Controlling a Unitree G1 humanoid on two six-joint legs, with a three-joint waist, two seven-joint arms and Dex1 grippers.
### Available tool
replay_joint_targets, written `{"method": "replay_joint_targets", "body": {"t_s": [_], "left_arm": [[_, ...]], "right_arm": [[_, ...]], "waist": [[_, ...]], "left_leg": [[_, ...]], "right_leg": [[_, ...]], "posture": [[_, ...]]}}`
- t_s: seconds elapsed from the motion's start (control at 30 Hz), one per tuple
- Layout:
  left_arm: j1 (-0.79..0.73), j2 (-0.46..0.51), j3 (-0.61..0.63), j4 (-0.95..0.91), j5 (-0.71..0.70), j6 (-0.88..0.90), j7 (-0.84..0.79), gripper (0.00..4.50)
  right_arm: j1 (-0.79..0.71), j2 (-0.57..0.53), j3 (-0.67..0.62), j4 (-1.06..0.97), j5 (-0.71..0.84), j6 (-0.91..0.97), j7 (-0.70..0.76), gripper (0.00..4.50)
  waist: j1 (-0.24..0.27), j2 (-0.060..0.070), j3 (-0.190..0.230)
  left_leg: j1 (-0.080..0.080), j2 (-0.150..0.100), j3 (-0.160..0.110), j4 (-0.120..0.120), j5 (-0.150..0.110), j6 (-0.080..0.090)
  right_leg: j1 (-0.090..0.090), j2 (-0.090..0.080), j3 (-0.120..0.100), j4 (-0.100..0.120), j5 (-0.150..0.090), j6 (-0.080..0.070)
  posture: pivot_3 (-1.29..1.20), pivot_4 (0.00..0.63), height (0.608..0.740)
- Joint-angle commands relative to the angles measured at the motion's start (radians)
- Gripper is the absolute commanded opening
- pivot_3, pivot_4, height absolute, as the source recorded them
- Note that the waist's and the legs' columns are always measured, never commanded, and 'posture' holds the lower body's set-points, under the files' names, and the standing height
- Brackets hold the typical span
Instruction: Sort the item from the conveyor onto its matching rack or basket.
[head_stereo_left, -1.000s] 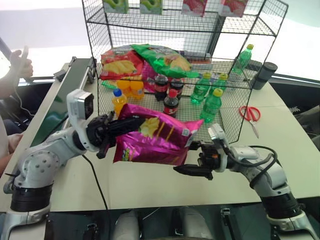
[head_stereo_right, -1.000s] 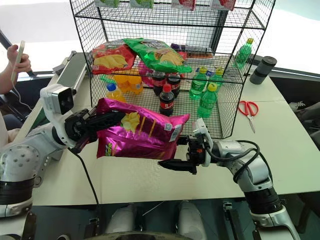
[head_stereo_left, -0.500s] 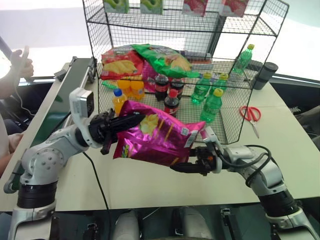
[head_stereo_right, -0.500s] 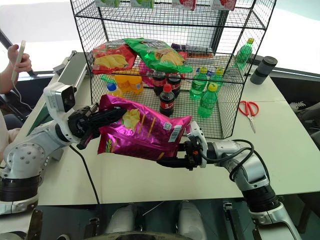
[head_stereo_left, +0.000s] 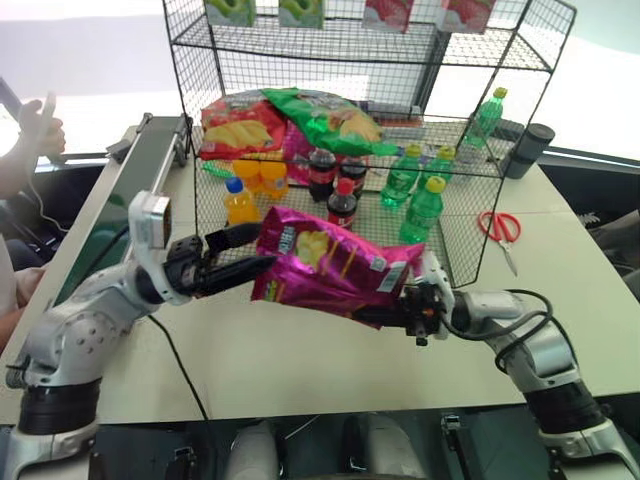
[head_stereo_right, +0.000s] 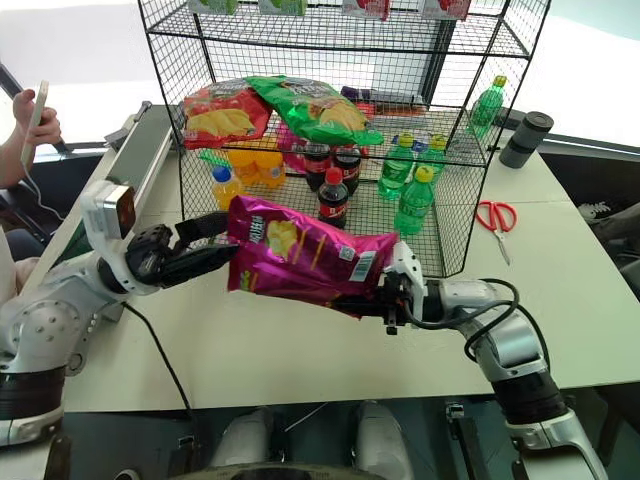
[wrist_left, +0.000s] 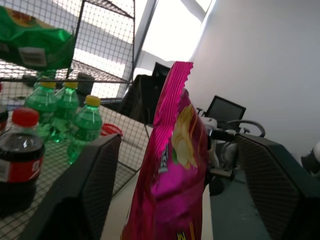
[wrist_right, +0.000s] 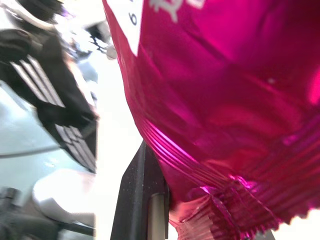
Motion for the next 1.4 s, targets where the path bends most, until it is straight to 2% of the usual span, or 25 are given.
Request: {"method": "replay_joint_targets", "body": {"t_s": [0.03, 0.07, 0.2, 0.33, 0.4, 0.5, 0.7, 0.77, 0.9, 1.03, 1.17, 1.4], "left_arm": [[0.037, 0.022, 0.052, 0.02, 0.09, -0.107, -0.041, 4.5], [0.044, 0.022, 0.053, 0.026, 0.108, -0.126, -0.046, 4.5], [0.064, 0.016, 0.033, 0.063, 0.219, -0.257, -0.09, 4.5], [0.045, -0.022, 0.0, 0.114, 0.35, -0.41, -0.08, 4.5], [0.021, -0.06, -0.021, 0.159, 0.455, -0.541, -0.046, 4.5], [-0.003, -0.102, -0.045, 0.189, 0.479, -0.574, -0.026, 4.5], [-0.018, -0.142, -0.103, 0.215, 0.532, -0.624, -0.023, 4.5], [-0.028, -0.145, -0.11, 0.216, 0.531, -0.63, -0.025, 4.5], [-0.061, -0.161, -0.111, 0.222, 0.56, -0.662, 0.022, 4.5], [-0.062, -0.191, -0.111, 0.198, 0.586, -0.693, 0.083, 4.5], [-0.037, -0.204, -0.124, 0.15, 0.59, -0.684, 0.116, 4.5], [-0.004, -0.224, -0.152, 0.111, 0.606, -0.687, 0.164, 4.5]], "right_arm": [[0.071, -0.075, -0.052, -0.049, -0.095, -0.148, -0.009, 0.09], [0.083, -0.088, -0.056, -0.055, -0.107, -0.168, -0.013, 0.09], [0.135, -0.116, -0.205, -0.143, -0.095, -0.228, -0.098, 0.09], [0.163, -0.12, -0.317, -0.162, -0.214, -0.421, -0.211, 0.09], [0.182, -0.112, -0.386, -0.179, -0.243, -0.473, -0.272, 0.09], [0.179, -0.121, -0.462, -0.177, -0.42, -0.633, -0.414, 0.09], [0.083, -0.132, -0.545, -0.165, -0.579, -0.686, -0.63, 0.09], [0.041, -0.128, -0.548, -0.157, -0.601, -0.681, -0.683, 0.09], [-0.033, -0.181, -0.452, -0.09, -0.845, -0.596, -0.777, 0.09], [-0.13, -0.181, -0.345, -0.034, -0.965, -0.519, -0.829, 0.09], [-0.22, -0.113, -0.3, -0.015, -0.965, -0.388, -0.863, 0.09], [-0.301, -0.059, -0.208, 0.04, -0.992, -0.201, -0.857, 0.09]], "waist": [[0.003, 0.0, 0.0], [0.003, 0.0, 0.0], [0.0, 0.001, 0.001], [-0.001, 0.001, 0.001], [0.003, 0.001, 0.001], [0.004, 0.001, 0.001], [-0.006, 0.001, 0.001], [-0.007, 0.001, 0.001], [-0.004, 0.001, 0.001], [-0.005, 0.001, 0.001], [-0.008, 0.001, 0.001], [-0.004, 0.001, 0.001]], "left_leg": [[0.0, 0.0, 0.0, 0.0, 0.0, 0.0], [0.0, -0.001, 0.0, 0.0, 0.0, 0.0], [0.0, 0.0, 0.0, 0.0, -0.001, 0.001], [0.0, 0.0, 0.0, 0.0, -0.001, 0.002], [0.0, 0.0, 0.0, 0.0, -0.001, 0.002], [0.0, -0.001, 0.001, 0.0, 0.0, 0.001], [0.001, 0.0, 0.001, 0.0, 0.001, -0.002], [0.001, 0.0, 0.001, 0.0, 0.001, -0.002], [0.001, 0.0, 0.001, 0.0, 0.0, -0.001], [0.001, 0.0, 0.002, 0.0, 0.001, -0.002], [0.0, 0.0, 0.002, 0.0, 0.002, -0.003], [0.0, 0.0, 0.002, 0.0, 0.002, -0.003]], "right_leg": [[0.0, 0.0, 0.0, 0.0, 0.0, 0.0], [0.0, -0.001, 0.0, -0.001, 0.0, 0.0], [0.0, -0.001, 0.0, 0.0, 0.0, 0.0], [0.0, 0.0, 0.0, 0.0, 0.0, 0.0], [0.0, 0.0, 0.0, 0.0, 0.0, 0.0], [0.0, -0.001, 0.0, -0.001, 0.0, 0.0], [0.0, 0.0, 0.0, 0.0, 0.0, 0.0], [0.0, 0.0, 0.0, 0.001, 0.0, 0.0], [0.0, 0.0, 0.0, 0.0, 0.0, 0.0], [0.0, -0.001, 0.001, 0.0, 0.0, 0.0], [-0.001, 0.0, 0.001, 0.0, 0.0, 0.001], [-0.001, -0.001, 0.001, 0.0, 0.0, 0.001]], "posture": [[0.0, 0.15, 0.726], [0.0, 0.15, 0.726], [0.0, 0.15, 0.726], [0.0, 0.15, 0.726], [0.0, 0.15, 0.726], [0.0, 0.15, 0.726], [0.0, 0.15, 0.726], [0.0, 0.15, 0.726], [0.0, 0.15, 0.726], [0.0, 0.15, 0.726], [0.0, 0.15, 0.726], [0.0, 0.15, 0.726]]}}
